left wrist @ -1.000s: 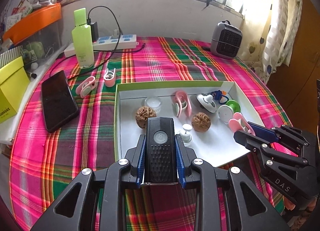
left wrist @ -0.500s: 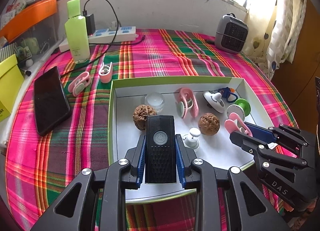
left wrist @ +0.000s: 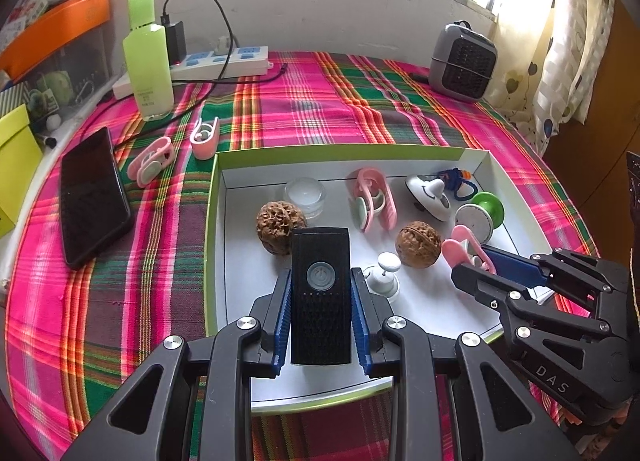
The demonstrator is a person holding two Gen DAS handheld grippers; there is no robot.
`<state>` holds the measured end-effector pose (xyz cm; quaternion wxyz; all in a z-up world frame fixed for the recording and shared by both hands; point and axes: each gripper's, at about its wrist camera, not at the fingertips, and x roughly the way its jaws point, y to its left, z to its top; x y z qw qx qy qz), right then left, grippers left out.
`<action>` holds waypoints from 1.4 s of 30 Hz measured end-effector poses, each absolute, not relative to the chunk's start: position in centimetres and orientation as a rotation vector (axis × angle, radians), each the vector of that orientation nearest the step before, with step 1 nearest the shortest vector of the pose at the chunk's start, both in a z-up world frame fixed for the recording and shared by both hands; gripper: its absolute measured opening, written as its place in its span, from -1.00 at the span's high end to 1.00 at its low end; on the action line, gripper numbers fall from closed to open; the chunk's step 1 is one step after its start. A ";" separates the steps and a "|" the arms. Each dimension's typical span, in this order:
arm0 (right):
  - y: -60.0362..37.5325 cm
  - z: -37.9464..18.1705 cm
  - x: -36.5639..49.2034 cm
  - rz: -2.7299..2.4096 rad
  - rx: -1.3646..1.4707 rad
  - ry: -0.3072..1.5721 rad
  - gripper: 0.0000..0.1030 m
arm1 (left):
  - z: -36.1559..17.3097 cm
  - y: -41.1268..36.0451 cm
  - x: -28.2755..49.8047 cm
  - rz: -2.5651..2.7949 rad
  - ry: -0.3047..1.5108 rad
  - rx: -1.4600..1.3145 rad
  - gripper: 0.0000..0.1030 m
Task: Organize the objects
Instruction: 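Carry the remote and pink clip over the box with both grippers, then lower both grippers into the box and open them to release remote and clip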
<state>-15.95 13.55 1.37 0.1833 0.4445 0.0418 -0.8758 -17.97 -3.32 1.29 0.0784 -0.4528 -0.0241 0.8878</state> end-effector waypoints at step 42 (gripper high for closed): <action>13.9 2.3 -13.7 -2.539 1.184 0.079 0.50 | 2.3 -2.8 -15.2 2.749 -0.019 -1.306 0.38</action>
